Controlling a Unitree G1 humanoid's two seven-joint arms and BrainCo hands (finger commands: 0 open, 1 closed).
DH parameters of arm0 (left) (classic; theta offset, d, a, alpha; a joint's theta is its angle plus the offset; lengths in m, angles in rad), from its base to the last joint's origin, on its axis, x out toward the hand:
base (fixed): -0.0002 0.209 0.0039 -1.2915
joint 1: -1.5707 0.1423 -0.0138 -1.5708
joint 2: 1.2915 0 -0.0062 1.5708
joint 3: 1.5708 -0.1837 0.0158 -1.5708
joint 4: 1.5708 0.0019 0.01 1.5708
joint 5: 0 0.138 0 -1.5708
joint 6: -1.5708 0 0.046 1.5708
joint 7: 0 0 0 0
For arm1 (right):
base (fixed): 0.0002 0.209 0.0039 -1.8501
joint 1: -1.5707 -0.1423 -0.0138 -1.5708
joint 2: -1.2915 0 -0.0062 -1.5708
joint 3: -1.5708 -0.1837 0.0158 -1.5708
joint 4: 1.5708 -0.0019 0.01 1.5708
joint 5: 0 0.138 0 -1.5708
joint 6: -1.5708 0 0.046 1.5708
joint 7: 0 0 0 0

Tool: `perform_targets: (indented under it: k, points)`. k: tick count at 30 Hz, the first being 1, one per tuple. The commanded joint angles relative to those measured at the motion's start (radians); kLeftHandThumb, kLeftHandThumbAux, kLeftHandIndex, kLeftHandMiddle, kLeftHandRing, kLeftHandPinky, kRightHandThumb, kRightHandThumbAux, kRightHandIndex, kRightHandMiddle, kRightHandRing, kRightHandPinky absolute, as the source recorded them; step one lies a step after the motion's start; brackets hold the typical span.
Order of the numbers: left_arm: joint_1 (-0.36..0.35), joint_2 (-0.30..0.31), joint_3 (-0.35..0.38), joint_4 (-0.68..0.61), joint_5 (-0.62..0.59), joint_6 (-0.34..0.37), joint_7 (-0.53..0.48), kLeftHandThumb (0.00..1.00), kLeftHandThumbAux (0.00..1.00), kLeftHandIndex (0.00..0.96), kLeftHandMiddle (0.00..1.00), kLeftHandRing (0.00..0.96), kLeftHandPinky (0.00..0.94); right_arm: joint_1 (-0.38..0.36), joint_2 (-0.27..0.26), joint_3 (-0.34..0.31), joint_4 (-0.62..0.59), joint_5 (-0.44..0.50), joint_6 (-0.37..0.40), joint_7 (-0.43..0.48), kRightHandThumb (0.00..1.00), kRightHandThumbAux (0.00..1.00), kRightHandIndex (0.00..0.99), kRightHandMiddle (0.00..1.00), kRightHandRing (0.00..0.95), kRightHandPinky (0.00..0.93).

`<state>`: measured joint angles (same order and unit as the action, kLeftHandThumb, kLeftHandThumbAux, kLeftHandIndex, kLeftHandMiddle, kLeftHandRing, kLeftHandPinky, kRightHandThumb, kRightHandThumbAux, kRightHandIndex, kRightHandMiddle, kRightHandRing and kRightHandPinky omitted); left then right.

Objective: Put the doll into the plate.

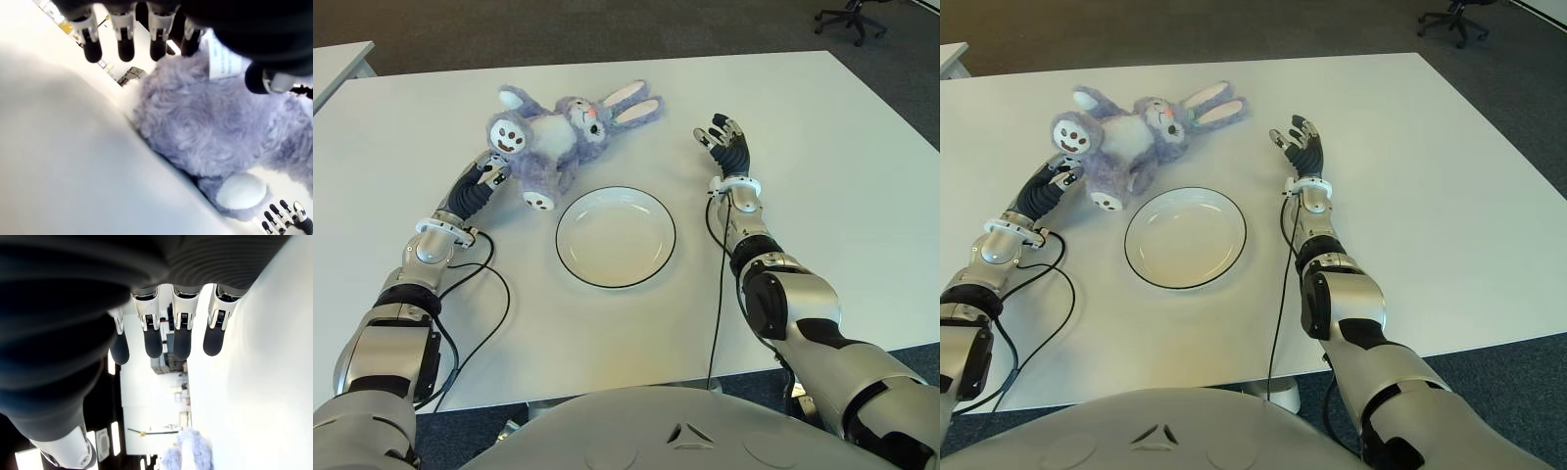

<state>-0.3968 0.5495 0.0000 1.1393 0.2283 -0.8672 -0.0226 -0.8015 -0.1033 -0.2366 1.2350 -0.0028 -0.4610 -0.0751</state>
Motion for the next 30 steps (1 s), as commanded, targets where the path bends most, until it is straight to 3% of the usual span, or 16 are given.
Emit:
perform_targets:
  k: [1,14,30]
  points:
    - [0.248,-0.188,0.014,0.105,-0.055,-0.019,0.006,0.502,0.175,0.000,0.000,0.000,0.008,0.107,0.018,0.009,0.067,-0.005,0.049,-0.003,0.255,0.744,0.174,0.139,0.123,0.151]
    - [0.234,-0.233,0.059,0.100,-0.084,-0.063,0.020,0.486,0.168,0.000,0.000,0.000,0.054,0.108,0.017,0.016,0.068,-0.011,0.048,-0.008,0.211,0.736,0.178,0.138,0.127,0.161]
    - [0.225,-0.253,0.052,0.090,-0.062,-0.091,0.053,0.437,0.175,0.000,0.000,0.000,0.022,0.109,0.017,0.029,0.069,-0.008,0.043,-0.006,0.220,0.737,0.190,0.143,0.131,0.163]
